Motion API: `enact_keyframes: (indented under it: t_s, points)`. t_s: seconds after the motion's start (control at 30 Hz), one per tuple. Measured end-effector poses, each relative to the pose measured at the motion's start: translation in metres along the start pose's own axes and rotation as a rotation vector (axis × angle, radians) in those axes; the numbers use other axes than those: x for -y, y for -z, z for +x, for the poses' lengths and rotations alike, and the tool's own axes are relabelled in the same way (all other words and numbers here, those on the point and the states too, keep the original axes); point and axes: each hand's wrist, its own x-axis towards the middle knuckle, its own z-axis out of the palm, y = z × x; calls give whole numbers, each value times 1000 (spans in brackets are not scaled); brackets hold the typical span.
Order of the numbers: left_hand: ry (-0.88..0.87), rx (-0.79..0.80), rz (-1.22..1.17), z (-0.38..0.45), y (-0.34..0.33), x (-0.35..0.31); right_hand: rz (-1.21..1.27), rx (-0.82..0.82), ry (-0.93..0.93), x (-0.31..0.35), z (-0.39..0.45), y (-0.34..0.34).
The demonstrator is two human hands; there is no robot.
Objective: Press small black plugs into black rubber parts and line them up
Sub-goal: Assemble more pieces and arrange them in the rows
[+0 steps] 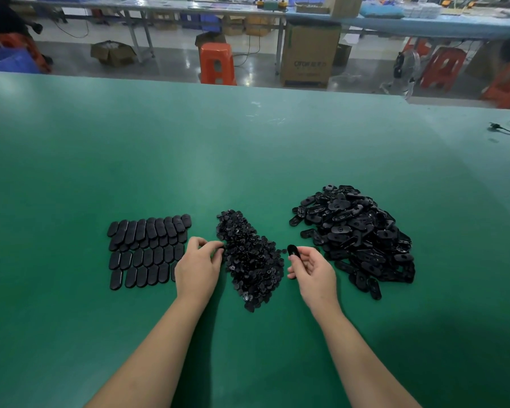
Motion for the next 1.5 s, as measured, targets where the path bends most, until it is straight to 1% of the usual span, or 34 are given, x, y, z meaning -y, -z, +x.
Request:
enact_keyframes:
  t_s: [0.17, 0.3, 0.4, 0.57, 0.63, 0.7, 0.77, 0.87, 0.9, 0.97, 1.07, 1.17, 1.37, 1.5]
  points:
    - [11, 23, -6, 1, 1, 0, 119, -26, -47, -1, 1, 2]
    - [64, 34, 3, 4, 1, -8, 186, -24, -44, 2, 0, 3]
    - [85, 30, 15, 5, 0, -16, 190, -21, -23, 5, -1, 4]
    - [89, -15, -83, 5, 3, -24, 157, -20, -31, 6, 1, 4]
    - [76, -10, -175, 5, 3, -28, 136, -31, -38, 6, 1, 4]
    - [111, 8, -333, 4, 2, -33, 100, -46, -14, 5, 1, 4]
    - [184, 26, -523, 2, 1, -39, 67, -59, 23, 5, 2, 4]
    - [340, 81, -902, 3, 1, -48, 98, -66, 22, 4, 2, 3]
    - [369, 101, -989, 3, 2, -50, 103, -53, 11, 4, 2, 4]
    - [395, 127, -1083, 3, 2, -51, 135, -20, -21, 3, 1, 4]
    - [416, 133, -1145, 3, 2, -51, 189, -4, -43, 1, 2, 5]
    - [423, 135, -1158, 3, 2, -50, 255, -4, -62, 1, 1, 5]
    - [390, 127, -1156, 3, 0, -49, 211, -3, -11, 0, 5, 3]
    - [361, 158, -1151, 5, -2, -51, 217, -15, -29, -3, 7, 2]
